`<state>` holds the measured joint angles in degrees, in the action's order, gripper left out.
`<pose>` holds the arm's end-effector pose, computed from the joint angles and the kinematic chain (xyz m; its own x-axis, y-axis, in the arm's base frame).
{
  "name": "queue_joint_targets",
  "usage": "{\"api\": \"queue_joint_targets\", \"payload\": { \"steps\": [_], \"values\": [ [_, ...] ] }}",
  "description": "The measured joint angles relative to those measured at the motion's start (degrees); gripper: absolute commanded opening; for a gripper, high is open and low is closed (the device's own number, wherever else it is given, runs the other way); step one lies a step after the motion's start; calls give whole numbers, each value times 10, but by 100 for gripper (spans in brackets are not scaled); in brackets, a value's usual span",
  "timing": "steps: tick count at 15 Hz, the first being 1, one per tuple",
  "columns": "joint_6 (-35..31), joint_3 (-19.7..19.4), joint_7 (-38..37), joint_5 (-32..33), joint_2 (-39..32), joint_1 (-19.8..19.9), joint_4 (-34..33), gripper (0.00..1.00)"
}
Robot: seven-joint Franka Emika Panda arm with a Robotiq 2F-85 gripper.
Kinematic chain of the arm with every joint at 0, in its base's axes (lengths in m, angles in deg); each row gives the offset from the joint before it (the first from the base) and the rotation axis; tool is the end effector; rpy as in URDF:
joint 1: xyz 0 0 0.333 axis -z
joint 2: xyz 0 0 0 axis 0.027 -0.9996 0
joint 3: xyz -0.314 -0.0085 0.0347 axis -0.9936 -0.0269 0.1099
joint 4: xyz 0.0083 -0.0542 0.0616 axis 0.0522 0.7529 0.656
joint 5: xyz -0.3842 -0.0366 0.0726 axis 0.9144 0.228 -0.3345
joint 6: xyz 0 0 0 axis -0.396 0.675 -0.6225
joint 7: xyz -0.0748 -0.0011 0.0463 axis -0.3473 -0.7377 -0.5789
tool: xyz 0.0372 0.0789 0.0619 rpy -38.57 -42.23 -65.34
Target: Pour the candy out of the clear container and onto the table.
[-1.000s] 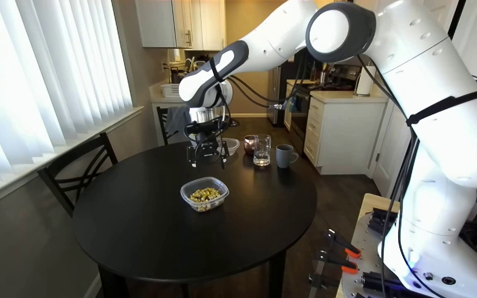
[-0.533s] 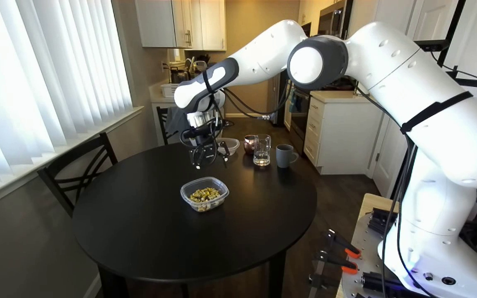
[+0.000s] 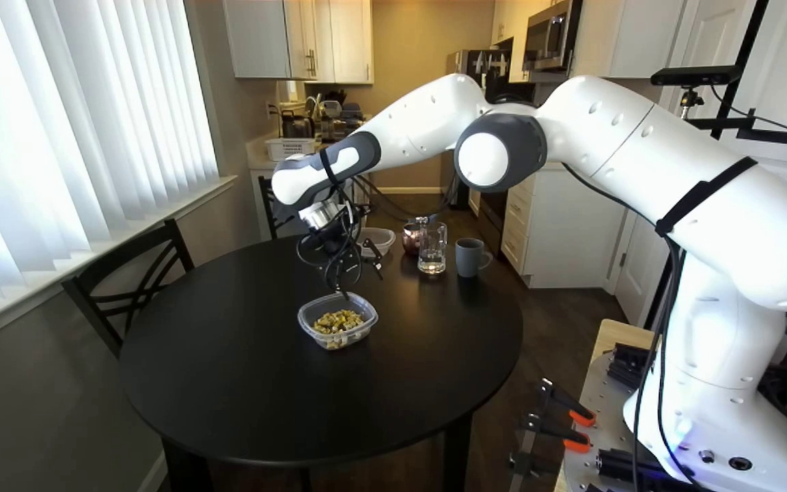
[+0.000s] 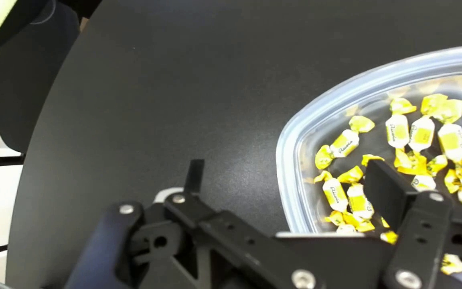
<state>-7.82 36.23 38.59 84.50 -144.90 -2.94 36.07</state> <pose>0.7115 0.0161 0.1876 0.5984 -0.7216 -0.3480 -0.5718 -0.6890 0.4454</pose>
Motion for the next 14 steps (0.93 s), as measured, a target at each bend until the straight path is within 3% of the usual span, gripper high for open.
{"api": "queue_joint_targets", "payload": {
  "steps": [9, 14],
  "values": [
    [9, -4, 1, 2, -27, 0, -35, 100],
    [8, -10, 39, 69, -30, -17, -35, 100]
  ]
}}
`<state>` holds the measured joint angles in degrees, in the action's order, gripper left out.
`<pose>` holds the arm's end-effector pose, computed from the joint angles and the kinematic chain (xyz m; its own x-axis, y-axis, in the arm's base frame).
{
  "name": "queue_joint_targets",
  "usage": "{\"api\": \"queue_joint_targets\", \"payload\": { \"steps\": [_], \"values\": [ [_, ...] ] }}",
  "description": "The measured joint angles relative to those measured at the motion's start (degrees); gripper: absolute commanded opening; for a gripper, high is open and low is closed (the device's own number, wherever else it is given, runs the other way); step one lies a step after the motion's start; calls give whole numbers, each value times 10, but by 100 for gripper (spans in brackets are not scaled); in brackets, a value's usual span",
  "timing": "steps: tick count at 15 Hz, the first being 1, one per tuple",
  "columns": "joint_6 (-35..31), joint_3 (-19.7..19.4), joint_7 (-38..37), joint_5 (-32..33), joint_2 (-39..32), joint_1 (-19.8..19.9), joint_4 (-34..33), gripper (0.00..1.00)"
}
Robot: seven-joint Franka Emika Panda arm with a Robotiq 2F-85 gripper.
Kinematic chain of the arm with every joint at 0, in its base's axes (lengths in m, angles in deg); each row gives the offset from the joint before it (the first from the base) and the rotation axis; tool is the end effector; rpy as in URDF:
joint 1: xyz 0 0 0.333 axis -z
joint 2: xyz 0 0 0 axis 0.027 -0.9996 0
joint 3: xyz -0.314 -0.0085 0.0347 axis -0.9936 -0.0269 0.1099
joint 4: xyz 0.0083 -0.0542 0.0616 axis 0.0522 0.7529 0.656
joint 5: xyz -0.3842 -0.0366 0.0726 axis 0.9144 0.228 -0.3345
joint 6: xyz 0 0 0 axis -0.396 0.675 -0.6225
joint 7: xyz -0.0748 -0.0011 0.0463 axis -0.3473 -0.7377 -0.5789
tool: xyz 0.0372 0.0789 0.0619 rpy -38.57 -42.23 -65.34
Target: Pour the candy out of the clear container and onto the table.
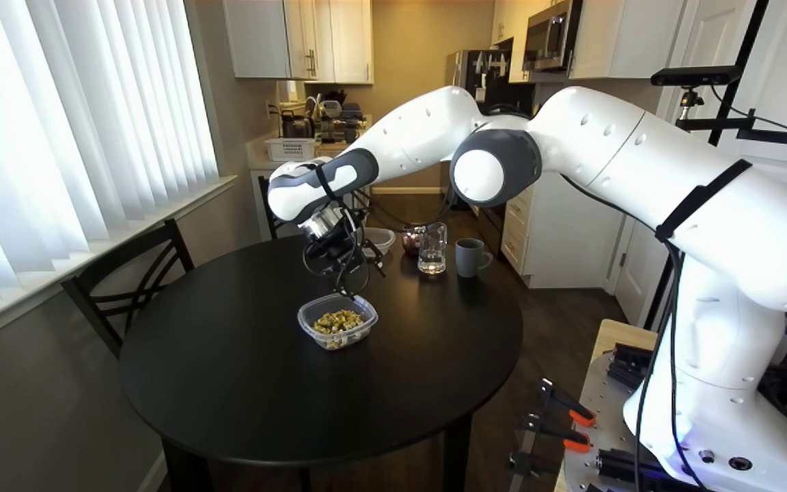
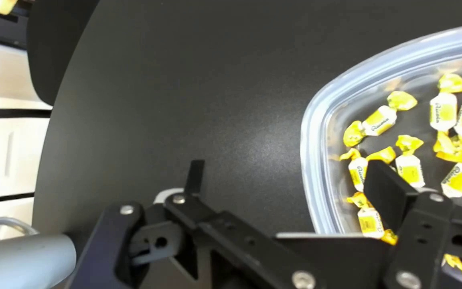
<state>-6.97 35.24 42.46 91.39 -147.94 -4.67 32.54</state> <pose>0.7160 0.0172 0.1765 0.6854 -0.6660 -0.2943 -0.4730 -0.7146 0.5154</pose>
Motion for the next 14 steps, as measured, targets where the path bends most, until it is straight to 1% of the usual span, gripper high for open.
{"api": "queue_joint_targets", "payload": {
  "steps": [2, 4, 7, 10, 14],
  "values": [
    [0, -3, 23, 35, -5, -11, 0, 100],
    [-9, -3, 63, 66, -10, -18, 0, 100],
    [-56, -3, 126, 109, -18, -25, 10, 100],
    [-159, -3, 178, 142, -19, -21, 49, 100],
    [-342, -1, 238, 152, -13, 5, 124, 100]
  ]
}}
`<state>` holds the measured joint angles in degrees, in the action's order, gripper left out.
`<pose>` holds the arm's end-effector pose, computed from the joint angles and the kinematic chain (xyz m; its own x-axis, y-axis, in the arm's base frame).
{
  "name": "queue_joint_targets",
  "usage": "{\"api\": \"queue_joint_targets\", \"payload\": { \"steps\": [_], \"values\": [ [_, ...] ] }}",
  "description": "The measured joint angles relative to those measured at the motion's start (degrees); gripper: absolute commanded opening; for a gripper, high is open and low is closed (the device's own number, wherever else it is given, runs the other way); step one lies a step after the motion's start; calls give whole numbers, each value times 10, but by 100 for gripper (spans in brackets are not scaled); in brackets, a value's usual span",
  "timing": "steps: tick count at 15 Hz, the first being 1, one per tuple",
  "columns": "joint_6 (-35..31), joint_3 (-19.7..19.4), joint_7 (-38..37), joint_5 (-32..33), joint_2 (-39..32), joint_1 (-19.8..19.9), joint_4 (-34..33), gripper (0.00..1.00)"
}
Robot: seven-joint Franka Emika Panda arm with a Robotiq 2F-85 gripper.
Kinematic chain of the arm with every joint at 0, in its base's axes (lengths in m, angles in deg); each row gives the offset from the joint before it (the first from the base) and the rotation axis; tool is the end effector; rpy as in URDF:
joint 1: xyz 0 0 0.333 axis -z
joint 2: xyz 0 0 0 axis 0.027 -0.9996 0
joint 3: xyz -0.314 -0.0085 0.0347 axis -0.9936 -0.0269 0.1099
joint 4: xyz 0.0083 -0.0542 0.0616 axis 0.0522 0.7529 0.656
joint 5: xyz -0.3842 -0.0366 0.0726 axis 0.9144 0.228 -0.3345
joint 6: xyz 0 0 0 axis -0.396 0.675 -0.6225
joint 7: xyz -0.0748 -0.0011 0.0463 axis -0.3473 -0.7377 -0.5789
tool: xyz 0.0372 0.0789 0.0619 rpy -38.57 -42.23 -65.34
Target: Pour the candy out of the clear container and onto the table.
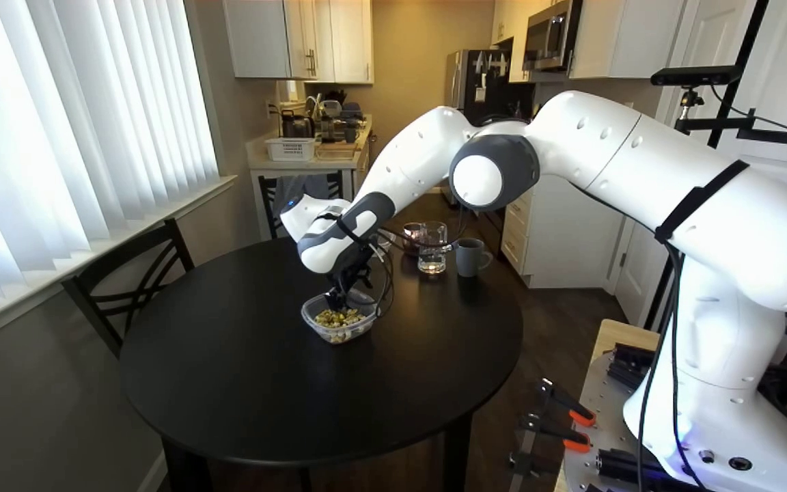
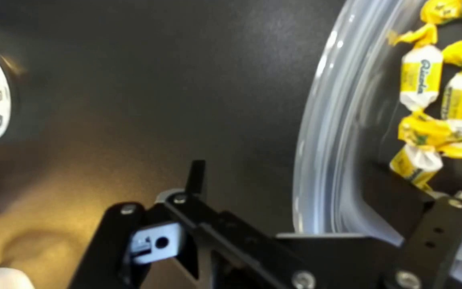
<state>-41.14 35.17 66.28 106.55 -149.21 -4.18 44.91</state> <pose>0.7375 -0.0043 0.0982 0.9827 -0.1088 -0.1496 -0.0325 -0.8976 0.4396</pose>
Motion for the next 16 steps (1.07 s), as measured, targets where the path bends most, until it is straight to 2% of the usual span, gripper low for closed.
{"api": "queue_joint_targets", "payload": {
  "steps": [2, 5, 16],
  "values": [
    [-80, 5, 33, 0, 13, 17, 46, 100],
    [-147, 3, 72, -2, 45, 27, 112, 100],
    [-223, -24, 81, -1, 186, -7, 336, 100]
  ]
}}
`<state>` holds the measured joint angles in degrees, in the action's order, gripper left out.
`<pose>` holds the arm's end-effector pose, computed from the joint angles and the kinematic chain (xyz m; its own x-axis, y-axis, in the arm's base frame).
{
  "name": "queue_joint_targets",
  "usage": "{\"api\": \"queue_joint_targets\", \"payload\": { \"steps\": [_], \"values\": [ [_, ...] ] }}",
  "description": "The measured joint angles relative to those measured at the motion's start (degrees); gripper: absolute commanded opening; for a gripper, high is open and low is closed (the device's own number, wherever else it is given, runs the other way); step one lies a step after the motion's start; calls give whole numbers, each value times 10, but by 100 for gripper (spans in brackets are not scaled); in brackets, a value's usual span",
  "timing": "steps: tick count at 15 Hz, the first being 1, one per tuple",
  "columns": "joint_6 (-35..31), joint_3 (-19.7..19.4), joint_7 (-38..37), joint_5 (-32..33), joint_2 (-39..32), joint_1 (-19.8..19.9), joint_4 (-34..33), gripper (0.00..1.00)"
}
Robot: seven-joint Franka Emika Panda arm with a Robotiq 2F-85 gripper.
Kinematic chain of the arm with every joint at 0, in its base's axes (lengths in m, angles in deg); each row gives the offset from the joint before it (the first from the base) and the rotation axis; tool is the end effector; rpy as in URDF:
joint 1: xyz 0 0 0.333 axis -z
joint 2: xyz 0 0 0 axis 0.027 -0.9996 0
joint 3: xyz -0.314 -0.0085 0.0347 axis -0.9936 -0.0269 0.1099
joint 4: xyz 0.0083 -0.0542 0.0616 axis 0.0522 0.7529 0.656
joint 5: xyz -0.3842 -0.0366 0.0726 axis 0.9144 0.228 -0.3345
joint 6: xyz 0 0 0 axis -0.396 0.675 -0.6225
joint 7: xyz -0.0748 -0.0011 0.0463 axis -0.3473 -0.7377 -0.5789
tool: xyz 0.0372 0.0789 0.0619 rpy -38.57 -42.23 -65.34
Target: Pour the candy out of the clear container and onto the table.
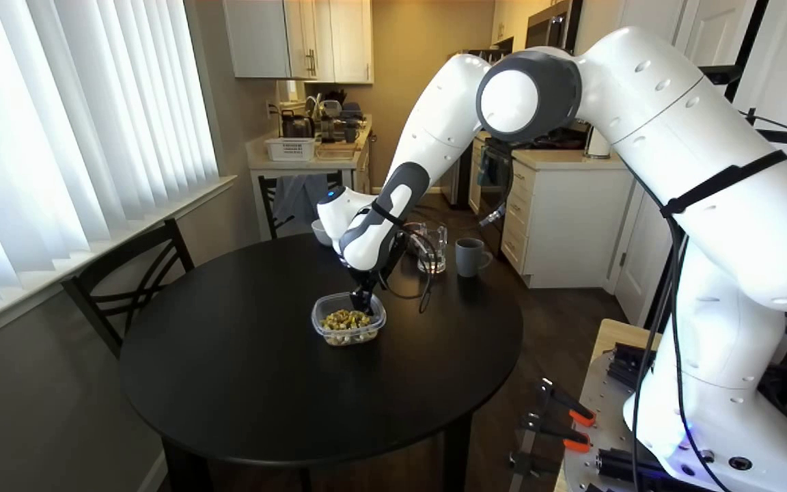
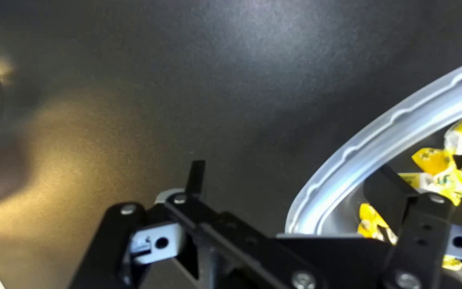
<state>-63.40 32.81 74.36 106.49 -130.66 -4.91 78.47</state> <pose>0.6589 -0.0195 0.1183 0.9888 0.0948 -0.1151 0.1289 -0.9316 0.3400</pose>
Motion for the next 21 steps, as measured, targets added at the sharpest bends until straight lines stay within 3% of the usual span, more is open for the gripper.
{"api": "queue_joint_targets", "payload": {
  "steps": [1, 2, 3, 14, 21],
  "values": [
    [-2, -1, 0, 0, 11, 0, 14, 100],
    [-2, -1, 0, 0, 20, 0, 25, 75],
    [-2, -1, 0, 0, 27, 0, 34, 74],
    [-2, 2, 0, 0, 44, 3, 53, 3],
    [-2, -2, -5, 0, 80, -2, 76, 3]
  ]
}}
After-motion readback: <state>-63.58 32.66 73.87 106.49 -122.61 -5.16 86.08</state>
